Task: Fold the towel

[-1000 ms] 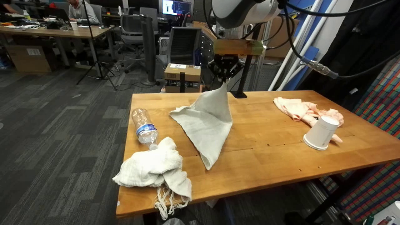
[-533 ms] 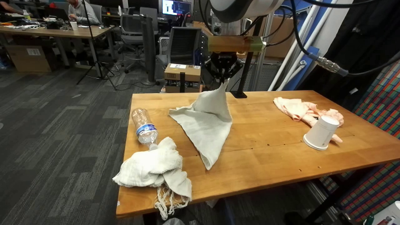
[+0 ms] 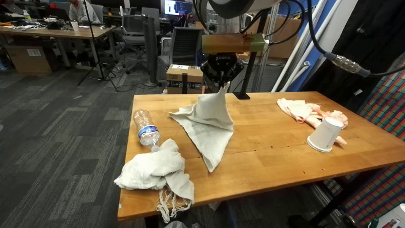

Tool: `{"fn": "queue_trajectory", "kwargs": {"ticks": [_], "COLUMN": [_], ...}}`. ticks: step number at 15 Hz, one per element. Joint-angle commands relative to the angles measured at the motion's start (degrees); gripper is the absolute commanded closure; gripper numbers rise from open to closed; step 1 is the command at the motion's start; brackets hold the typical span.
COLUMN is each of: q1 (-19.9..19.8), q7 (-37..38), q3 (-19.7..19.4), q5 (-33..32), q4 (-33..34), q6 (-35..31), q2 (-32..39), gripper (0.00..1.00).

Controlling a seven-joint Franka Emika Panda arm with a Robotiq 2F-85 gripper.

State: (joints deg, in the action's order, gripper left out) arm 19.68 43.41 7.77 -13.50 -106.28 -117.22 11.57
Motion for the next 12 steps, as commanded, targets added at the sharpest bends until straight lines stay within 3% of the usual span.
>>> {"fn": "queue_trajectory", "kwargs": {"ticks": [1, 7, 12], "q1": [0.67, 0.63, 0.44], "q7": [3.83, 8.24, 9.82], "q3": [1.93, 5.74, 7.18], "q5": [-2.34, -2.18, -1.51], "q4": [-6.44, -17.79, -23.95], "q6": [-0.96, -4.44, -9.48], "q2": [-4.98, -9.14, -8.25], "gripper": [0.99, 0.99, 0.99]}}
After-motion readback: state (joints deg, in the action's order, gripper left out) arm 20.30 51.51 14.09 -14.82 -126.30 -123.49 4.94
